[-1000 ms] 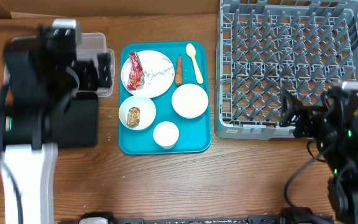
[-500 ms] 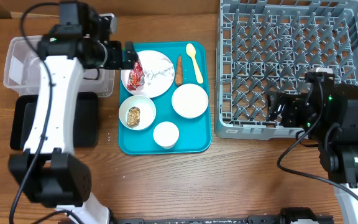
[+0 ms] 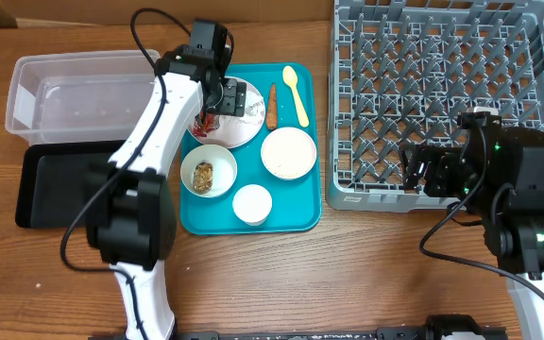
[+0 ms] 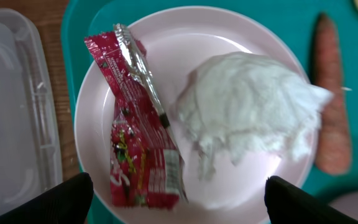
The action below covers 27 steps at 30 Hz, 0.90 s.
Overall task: Sort waste into correct bins and load items into the dishwasher
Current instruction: 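Reach the left gripper to the white plate's red wrapper and tissue, then grasp the red wrapper and tissue with the left gripper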
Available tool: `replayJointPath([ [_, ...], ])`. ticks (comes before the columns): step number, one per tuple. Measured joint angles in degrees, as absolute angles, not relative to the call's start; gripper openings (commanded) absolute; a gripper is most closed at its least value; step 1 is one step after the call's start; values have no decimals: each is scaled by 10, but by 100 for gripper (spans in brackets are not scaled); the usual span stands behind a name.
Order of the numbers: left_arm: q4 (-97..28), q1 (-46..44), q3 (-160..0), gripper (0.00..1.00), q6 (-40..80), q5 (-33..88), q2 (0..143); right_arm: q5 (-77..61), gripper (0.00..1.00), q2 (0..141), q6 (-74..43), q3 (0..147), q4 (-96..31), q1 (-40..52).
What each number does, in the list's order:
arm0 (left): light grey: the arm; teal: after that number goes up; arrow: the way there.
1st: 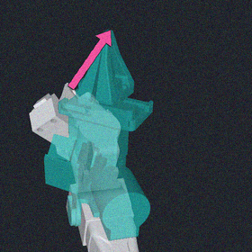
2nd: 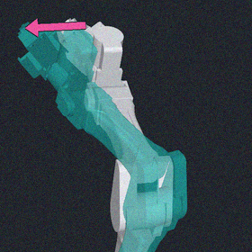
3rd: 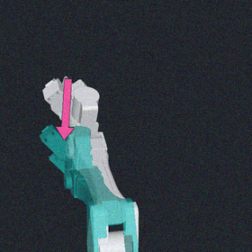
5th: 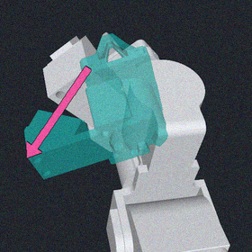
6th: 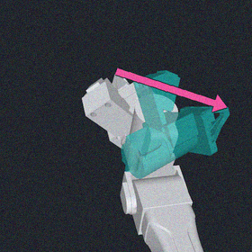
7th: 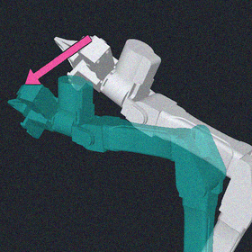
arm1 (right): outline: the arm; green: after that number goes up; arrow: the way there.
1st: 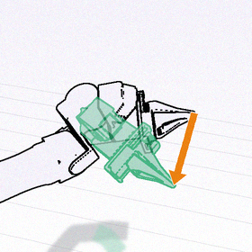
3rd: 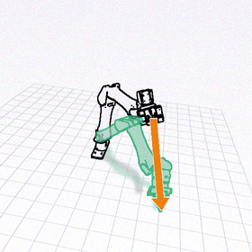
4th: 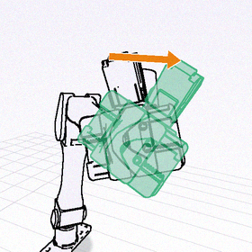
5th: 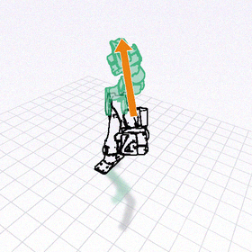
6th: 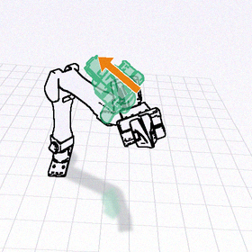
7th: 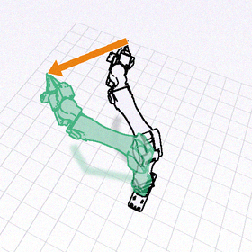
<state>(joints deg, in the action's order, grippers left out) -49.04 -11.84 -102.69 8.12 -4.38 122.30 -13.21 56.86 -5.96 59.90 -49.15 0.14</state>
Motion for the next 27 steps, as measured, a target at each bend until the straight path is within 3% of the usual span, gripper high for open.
replayJointPath([
  [8,-436,-104,-1027,94,90,-11,1287,-133,100,599,-60,599,-503,1],
  [10,-429,-104,-1027,91,90,-2,1299,-133,100,607,-60,599,-504,1],
  [12,-422,-105,-1027,79,90,6,1312,-133,100,613,-60,599,-504,1],
  [17,-418,-105,-1035,23,88,10,1322,-133,100,616,-60,599,-505,1],
  [19,-416,-105,-1038,9,88,12,1322,-133,99,616,-60,599,-504,1],
  [20,-416,-105,-1038,4,89,14,1323,-133,99,616,-60,599,-505,1],
  [27,-465,-105,-1068,4,89,27,1332,-133,99,616,-60,599,-505,1],
])
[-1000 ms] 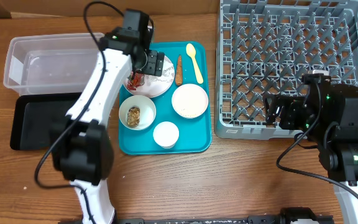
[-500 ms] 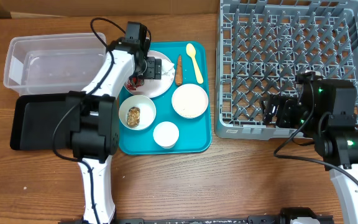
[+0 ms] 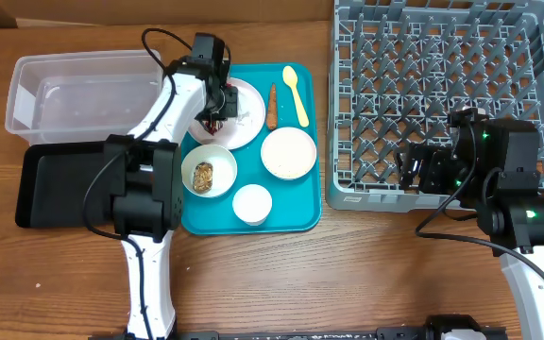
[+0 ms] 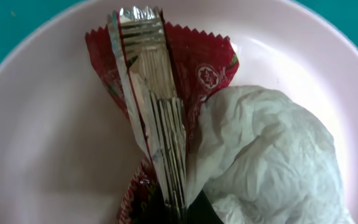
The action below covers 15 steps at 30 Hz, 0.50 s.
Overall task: Sort waste into correct bins and load items into the dishwasher
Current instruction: 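Grasp the red wrapper and tissue with the left gripper, then carry the wrapper and tissue left and drop into the clear bin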
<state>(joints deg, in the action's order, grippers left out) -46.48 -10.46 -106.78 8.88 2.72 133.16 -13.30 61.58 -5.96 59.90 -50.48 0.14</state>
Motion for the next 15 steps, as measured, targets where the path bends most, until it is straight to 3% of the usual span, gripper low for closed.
replayJointPath([
  [6,-603,-105,-1199,4,89,63,1356,-133,99,616,-60,599,-505,1],
  [15,-896,-87,-1549,4,125,63,1354,-133,99,616,-60,599,-505,1],
])
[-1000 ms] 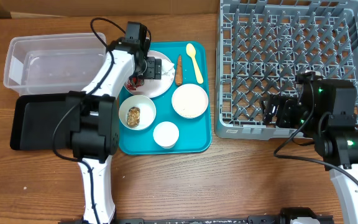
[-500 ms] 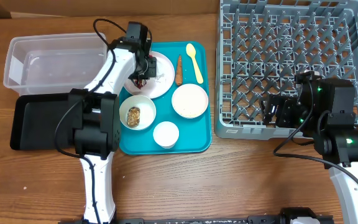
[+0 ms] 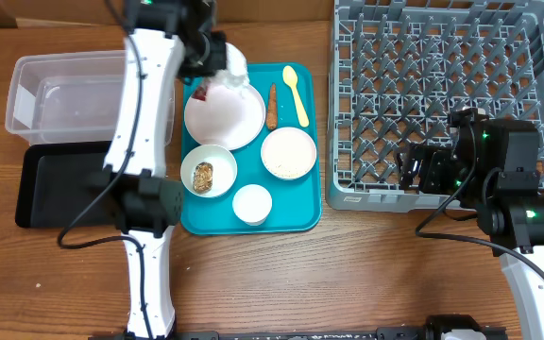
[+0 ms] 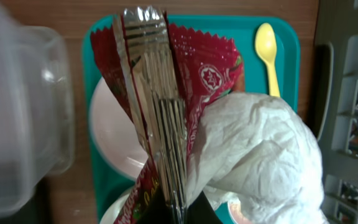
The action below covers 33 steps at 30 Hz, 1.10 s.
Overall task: Sort waste into correct bins and load items into the dishwasher
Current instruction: 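Carry the wrapper and tissue left and drop into the clear bin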
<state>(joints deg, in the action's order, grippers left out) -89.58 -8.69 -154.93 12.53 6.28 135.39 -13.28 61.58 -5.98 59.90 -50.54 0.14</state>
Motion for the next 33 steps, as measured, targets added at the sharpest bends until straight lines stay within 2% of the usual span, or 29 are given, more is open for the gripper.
replayJointPath([
  [4,-960,-37,-1595,4,146,28,1346,-133,99,616,-60,599,-505,1],
  [7,-961,6,-1586,5,151,-1,1345,-133,99,616,-60,599,-505,1],
  [11,-903,65,-1534,17,155,-36,1345,-134,99,616,-60,599,-505,1],
  [15,-812,101,-1456,50,146,-50,1345,-141,99,616,-60,599,-506,1],
  [19,-756,107,-1389,98,135,-55,1347,-147,99,616,-60,599,-506,1],
  [26,-761,105,-1376,100,130,-45,1352,-148,99,616,-60,599,-505,1],
  [33,-843,101,-1479,100,99,32,1352,-149,99,616,-60,599,-505,1],
])
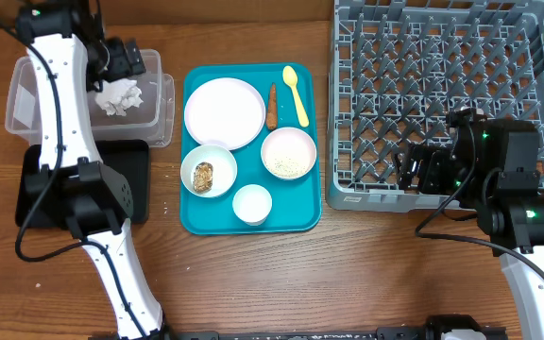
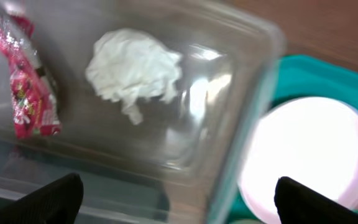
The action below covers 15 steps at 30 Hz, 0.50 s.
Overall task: Sort waste into correct bins and load items into the dishwasher
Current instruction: 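Carry the wrapper and tissue left and drop into the clear bin, then move the left gripper to the bowl of food scraps and grasp its rim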
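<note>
A crumpled white tissue (image 1: 119, 95) (image 2: 133, 70) and a red snack wrapper (image 2: 28, 101) lie inside the clear plastic bin (image 1: 26, 104). My left gripper (image 1: 124, 59) (image 2: 179, 202) hangs open and empty above that bin's right end. On the teal tray (image 1: 305, 217) sit an empty pink plate (image 1: 225, 113), a bowl holding food scraps (image 1: 208, 171), a second bowl (image 1: 288, 153), a small cup (image 1: 251, 203), a carrot piece (image 1: 272, 106) and a yellow spoon (image 1: 296, 93). My right gripper (image 1: 417, 170) rests open at the front edge of the grey dish rack (image 1: 442, 85).
A black bin (image 1: 74, 189) lies in front of the clear one, partly under my left arm. The dish rack fills the table's right side. Bare wood runs along the front edge.
My left gripper held the wrapper and tissue above the tray's far left corner. Now it is open over the clear bin, and both pieces lie inside. The right arm has not moved.
My left gripper hung open over the plate holding the wrapper and tissue. Then it was shut on both, down on the plate. Then it held them clear of the plate, and now they lie in the clear bin, leaving the plate empty.
</note>
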Available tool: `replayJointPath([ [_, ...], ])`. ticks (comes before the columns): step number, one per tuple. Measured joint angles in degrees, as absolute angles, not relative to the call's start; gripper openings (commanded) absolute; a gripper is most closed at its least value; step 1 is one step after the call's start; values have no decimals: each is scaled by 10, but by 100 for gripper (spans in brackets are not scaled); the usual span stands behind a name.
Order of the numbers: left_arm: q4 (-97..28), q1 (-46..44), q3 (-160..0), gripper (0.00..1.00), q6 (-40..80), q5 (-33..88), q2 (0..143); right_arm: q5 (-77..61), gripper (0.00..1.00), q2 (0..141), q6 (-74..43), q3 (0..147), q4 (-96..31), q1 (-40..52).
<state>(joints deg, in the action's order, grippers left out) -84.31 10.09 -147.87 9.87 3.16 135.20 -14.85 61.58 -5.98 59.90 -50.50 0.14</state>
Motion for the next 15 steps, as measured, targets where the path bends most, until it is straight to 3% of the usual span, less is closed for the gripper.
replayJointPath([
  [15,-938,-86,-1541,96,74,82,1351,-153,99,616,-60,599,-502,1],
])
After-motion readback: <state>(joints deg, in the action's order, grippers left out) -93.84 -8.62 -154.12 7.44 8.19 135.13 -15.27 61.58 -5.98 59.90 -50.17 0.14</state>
